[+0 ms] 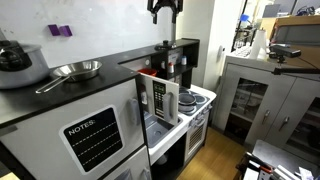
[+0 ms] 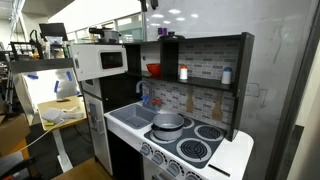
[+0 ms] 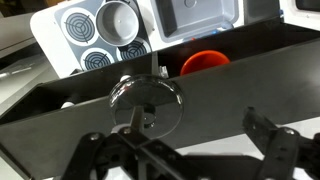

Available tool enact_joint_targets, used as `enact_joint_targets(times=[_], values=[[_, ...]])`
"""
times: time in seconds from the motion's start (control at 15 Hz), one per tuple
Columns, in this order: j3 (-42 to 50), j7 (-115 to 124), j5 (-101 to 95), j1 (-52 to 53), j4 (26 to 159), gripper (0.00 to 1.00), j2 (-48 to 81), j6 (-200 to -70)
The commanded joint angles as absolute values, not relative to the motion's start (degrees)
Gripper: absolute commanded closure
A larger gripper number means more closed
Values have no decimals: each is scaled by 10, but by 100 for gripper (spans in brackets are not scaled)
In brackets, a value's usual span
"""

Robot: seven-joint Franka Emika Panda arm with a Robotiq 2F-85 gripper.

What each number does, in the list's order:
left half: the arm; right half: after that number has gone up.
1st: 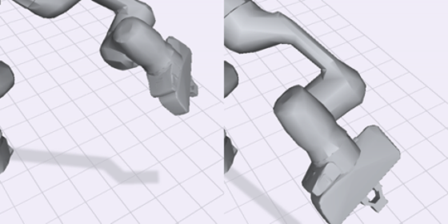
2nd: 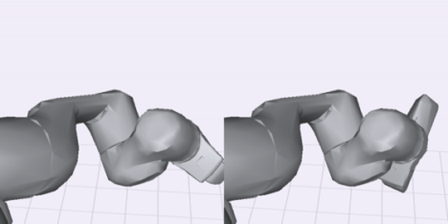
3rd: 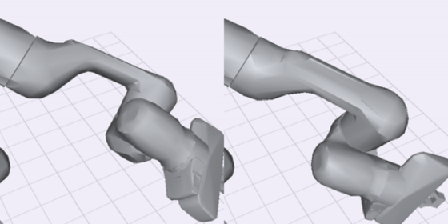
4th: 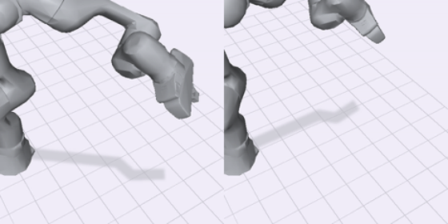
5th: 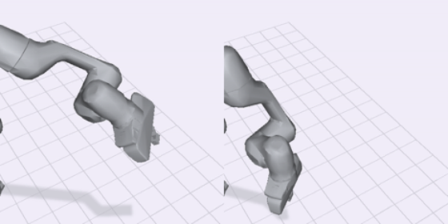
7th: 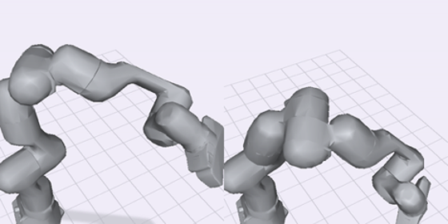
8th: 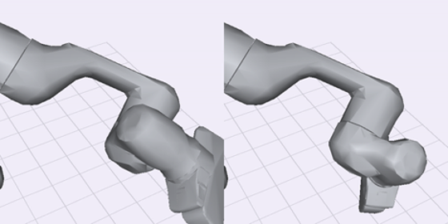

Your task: Put the black lid on top of the grey pot

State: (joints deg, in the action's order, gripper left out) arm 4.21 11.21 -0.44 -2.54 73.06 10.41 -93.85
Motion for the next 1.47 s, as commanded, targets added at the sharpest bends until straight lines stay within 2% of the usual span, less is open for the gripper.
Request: enact_joint_targets(times=[0.0,1.2,1.4], values=[[46,94,19,-40,663,0,149,-901],[53,79,61,-83,533,0,274,-850],[55,91,50,-78,563,0,261,-876]])
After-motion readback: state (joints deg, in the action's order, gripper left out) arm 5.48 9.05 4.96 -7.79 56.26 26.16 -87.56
